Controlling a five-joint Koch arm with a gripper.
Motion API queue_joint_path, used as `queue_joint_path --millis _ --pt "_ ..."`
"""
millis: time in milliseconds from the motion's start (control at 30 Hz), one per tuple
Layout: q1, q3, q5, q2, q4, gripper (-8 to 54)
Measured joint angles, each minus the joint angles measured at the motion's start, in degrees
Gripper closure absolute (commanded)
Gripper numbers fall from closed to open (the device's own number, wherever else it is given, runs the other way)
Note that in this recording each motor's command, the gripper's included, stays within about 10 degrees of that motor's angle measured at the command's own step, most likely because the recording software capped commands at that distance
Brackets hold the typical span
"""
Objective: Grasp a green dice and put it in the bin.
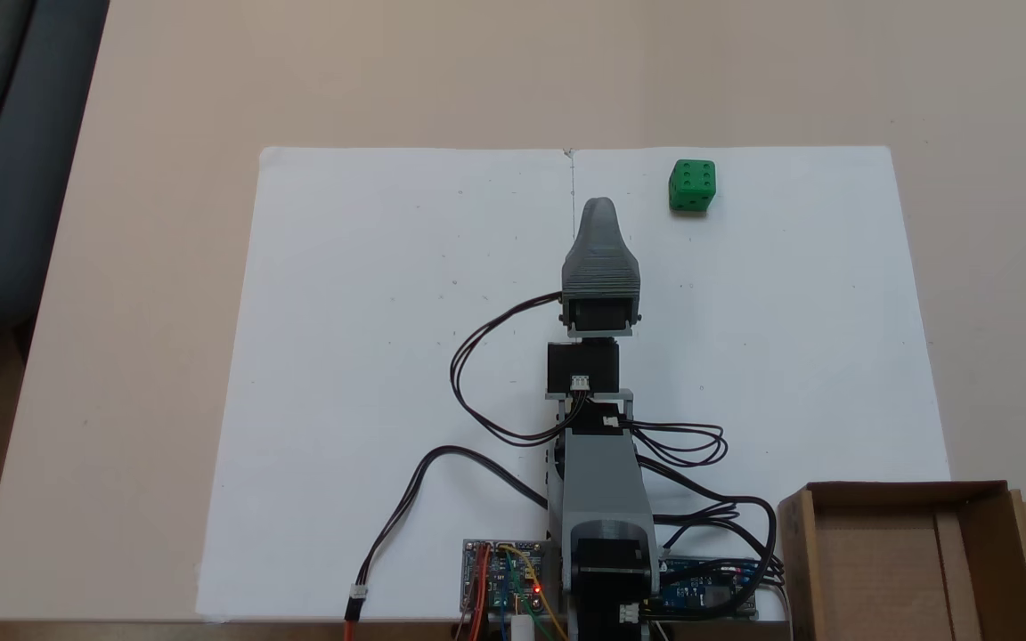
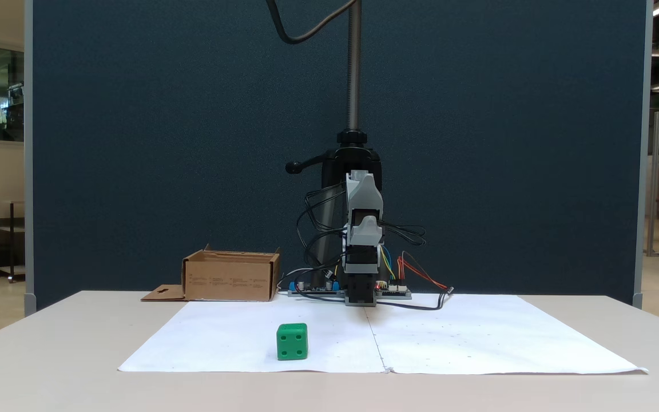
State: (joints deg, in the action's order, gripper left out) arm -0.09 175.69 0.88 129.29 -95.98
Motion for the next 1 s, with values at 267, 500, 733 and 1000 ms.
queue_joint_path --millis 267,500,733,1000 --pt "0.09 0.00 0.00 0.00 11.51 0.8" --pt "0.09 0.00 0.00 0.00 11.51 0.8" --pt "0.00 0.00 0.00 0.00 11.51 0.8" --pt "0.09 0.00 -0.09 0.00 11.51 0.8"
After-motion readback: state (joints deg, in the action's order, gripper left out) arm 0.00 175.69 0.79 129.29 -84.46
